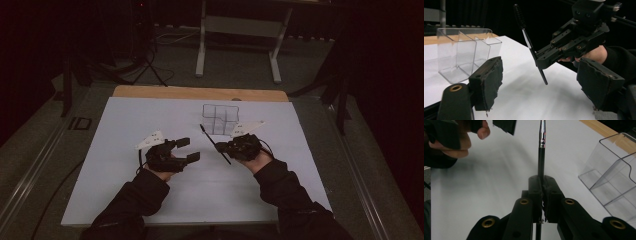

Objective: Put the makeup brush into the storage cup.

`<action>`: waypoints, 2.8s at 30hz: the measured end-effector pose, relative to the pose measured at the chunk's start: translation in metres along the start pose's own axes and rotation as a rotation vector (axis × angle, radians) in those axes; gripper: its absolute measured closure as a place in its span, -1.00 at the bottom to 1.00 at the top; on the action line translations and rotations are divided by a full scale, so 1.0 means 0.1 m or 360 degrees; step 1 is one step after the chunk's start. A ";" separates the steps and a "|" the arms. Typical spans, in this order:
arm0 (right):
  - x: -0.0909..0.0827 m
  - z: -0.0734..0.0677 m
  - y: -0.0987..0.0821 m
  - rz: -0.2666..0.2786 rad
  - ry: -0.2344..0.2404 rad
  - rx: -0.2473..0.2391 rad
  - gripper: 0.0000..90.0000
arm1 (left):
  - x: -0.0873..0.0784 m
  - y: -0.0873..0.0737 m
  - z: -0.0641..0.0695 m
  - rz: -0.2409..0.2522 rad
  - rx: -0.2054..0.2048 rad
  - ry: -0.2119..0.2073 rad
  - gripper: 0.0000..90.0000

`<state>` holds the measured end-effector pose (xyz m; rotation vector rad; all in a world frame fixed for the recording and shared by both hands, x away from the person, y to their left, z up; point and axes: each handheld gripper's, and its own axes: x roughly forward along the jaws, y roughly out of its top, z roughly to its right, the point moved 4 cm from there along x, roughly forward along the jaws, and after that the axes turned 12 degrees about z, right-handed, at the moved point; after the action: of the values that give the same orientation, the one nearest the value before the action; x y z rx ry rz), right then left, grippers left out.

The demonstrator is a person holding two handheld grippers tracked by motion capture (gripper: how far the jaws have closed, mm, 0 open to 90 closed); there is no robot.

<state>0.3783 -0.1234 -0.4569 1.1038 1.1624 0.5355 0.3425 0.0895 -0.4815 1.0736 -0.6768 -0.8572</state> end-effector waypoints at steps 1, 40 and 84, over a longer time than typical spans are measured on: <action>0.00 0.00 0.00 0.0001 -0.0004 -0.0005 0.90 | 0.02 0.00 0.00 0.0002 0.0003 -0.0005 -0.38; 0.02 -0.04 0.02 -0.0006 0.0022 -0.0046 0.91 | 0.40 0.06 -0.06 0.0000 -0.0116 0.0027 0.84; -0.13 -0.02 -0.05 0.0181 -0.0010 0.0047 -0.70 | 0.31 0.65 -0.02 -0.0187 0.0075 0.0093 0.92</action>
<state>0.3706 -0.1353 -0.4559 1.2016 1.1094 0.6040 0.3764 0.0788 -0.4193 1.1854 -0.5921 -0.9106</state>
